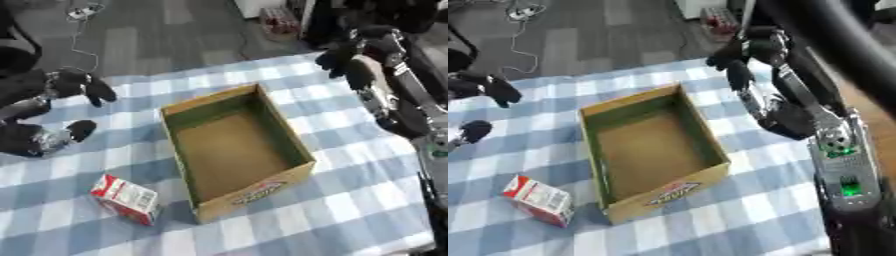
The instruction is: Pick up objects on the table and place them in the box.
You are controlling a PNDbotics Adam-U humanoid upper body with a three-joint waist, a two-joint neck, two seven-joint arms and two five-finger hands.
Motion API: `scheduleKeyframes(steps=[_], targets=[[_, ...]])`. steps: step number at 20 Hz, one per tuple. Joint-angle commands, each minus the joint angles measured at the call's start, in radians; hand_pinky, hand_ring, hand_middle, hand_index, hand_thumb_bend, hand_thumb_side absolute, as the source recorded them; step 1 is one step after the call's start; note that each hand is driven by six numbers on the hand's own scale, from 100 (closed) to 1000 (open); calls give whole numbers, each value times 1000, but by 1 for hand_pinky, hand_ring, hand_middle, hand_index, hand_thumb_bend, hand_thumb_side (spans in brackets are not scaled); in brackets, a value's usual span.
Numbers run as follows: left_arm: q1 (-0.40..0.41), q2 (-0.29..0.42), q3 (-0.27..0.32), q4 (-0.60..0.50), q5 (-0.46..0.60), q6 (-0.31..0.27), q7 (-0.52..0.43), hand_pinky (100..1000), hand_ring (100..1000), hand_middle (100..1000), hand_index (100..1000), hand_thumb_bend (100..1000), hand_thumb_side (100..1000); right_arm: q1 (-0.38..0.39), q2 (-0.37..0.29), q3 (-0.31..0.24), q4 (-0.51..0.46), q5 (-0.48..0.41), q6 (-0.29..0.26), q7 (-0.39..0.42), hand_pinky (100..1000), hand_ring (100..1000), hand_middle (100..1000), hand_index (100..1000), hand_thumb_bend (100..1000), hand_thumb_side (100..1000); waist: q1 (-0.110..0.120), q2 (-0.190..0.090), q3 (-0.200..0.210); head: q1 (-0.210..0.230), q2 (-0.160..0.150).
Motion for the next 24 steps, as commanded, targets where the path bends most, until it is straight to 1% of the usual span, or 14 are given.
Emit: scheduleKeyframes(steps=[1,4,5,6,7,8,9,10,11,12,13,16,19,24], targets=[[-37,47,-12,23,-7,-30,-57,774,717,786,874,188,947,-14,-5,2,-13,-7,-1,5,387,437,513,689,100,1000,4,-10,-3,13,-4],[-59,57,-30,43,-26,-63,-109,804,745,804,883,275,887,-14,-4,4,-13,-10,-2,8,387,437,513,689,100,1000,5,-8,-6,15,-4],[-65,58,-35,47,-33,-73,-122,804,745,804,883,272,896,-14,-4,4,-13,-10,-2,9,387,437,513,689,100,1000,5,-8,-7,15,-4],[-71,61,-40,51,-42,-83,-135,823,757,815,886,300,883,-15,-4,4,-13,-10,-3,9,387,437,513,689,100,1000,5,-8,-7,15,-4],[-78,66,-47,55,-54,-93,-147,862,785,838,894,334,868,-15,-4,4,-13,-11,-3,10,388,437,513,689,100,1000,6,-8,-8,16,-4],[-86,71,-54,60,-71,-104,-158,873,795,847,900,342,864,-16,-3,4,-13,-12,-3,10,388,437,513,686,100,1000,6,-8,-9,17,-4],[-89,69,-56,65,-81,-111,-159,852,777,831,891,326,873,-16,-3,4,-13,-12,-3,10,388,437,513,689,100,1000,6,-8,-9,17,-4],[-95,75,-62,72,-98,-118,-167,936,842,892,937,367,855,-16,-3,4,-13,-12,-3,10,388,437,512,684,100,1000,7,-8,-10,19,-4],[-103,78,-68,80,-120,-123,-178,903,819,870,917,358,858,-17,-3,4,-13,-13,-4,10,388,437,512,684,100,1000,7,-8,-11,21,-4],[-109,83,-75,91,-145,-125,-192,981,879,925,969,384,847,-18,-3,4,-13,-13,-4,11,388,437,512,685,100,1000,8,-9,-12,22,-4],[-117,84,-81,102,-169,-125,-210,994,887,932,976,388,843,-19,-2,5,-13,-14,-4,11,388,438,512,685,100,1000,9,-9,-13,24,-4],[-131,83,-92,115,-211,-132,-240,1000,909,957,1000,393,831,-20,-2,5,-13,-15,-5,11,388,437,512,685,100,1000,10,-9,-14,24,-4],[-136,87,-105,118,-232,-142,-256,1000,921,967,1000,401,830,-22,-1,5,-13,-16,-6,11,388,437,512,685,100,1000,11,-9,-16,24,-4],[-124,119,-146,98,-251,-165,-294,1000,942,984,1000,418,823,-24,-2,5,-13,-17,-6,12,388,437,512,684,100,1000,15,-9,-19,26,-4]])
